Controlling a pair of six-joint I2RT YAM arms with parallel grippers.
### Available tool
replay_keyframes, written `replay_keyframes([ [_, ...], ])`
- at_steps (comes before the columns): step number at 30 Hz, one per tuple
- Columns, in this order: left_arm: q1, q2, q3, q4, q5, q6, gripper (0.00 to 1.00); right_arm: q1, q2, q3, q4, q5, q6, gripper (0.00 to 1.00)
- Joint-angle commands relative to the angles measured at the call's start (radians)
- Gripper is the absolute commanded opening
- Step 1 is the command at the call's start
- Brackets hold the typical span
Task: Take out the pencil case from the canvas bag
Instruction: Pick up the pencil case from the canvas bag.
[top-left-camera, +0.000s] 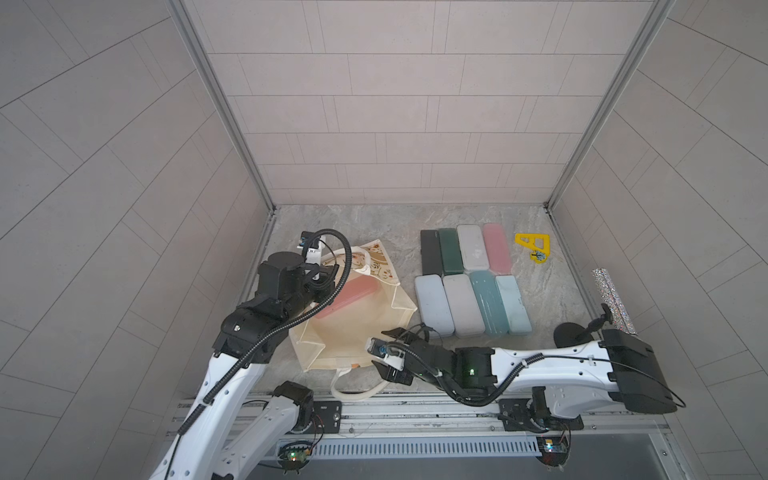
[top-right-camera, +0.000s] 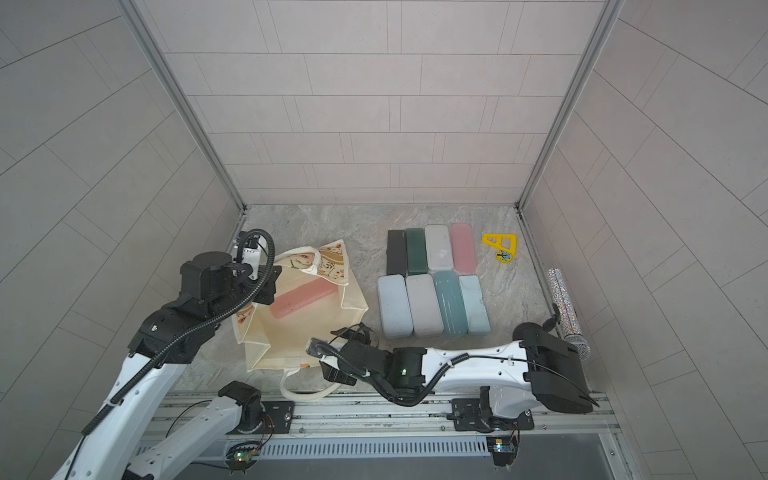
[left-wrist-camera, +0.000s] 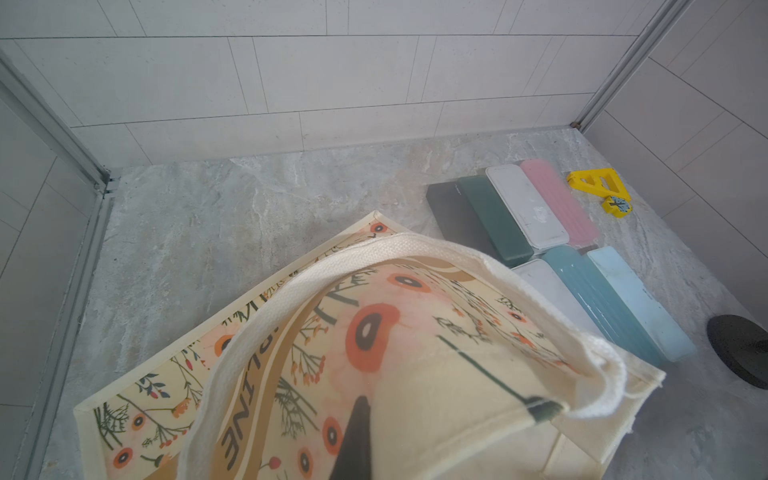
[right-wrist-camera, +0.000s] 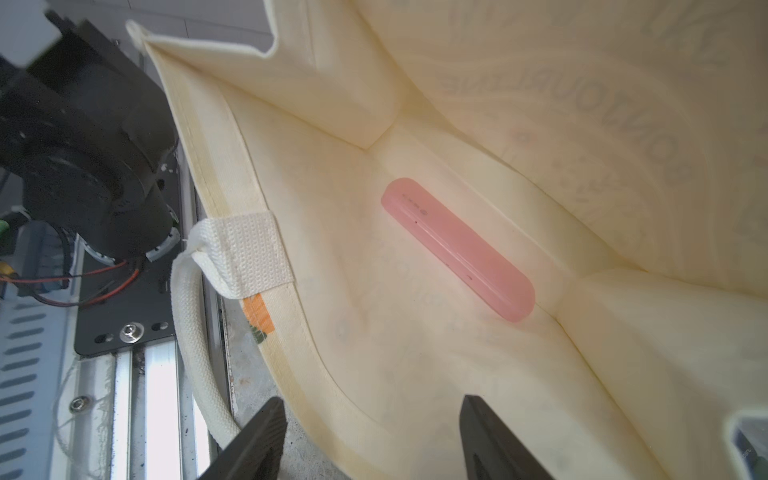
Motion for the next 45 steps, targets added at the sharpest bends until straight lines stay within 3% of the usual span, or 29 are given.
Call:
replay_keyframes([
  [1,0.001,-0.037,-0.009,0.064,0.084,0.017,0.00,0.006,0.076,0.074,-0.085,0.018,-0.135,0.69],
  [8,0.000,-0.034,-0.002,0.067,0.128,0.028,0.00,-0.003,0.253,0.214,-0.134,0.096,-0.218,0.69],
  [23,0.001,-0.028,0.002,0.069,0.187,0.042,0.00,-0.113,0.516,0.407,-0.189,0.146,-0.346,0.71],
  [45,0.000,-0.022,0.009,0.073,0.232,0.040,0.00,-0.213,0.793,0.682,-0.332,0.202,-0.516,0.76],
])
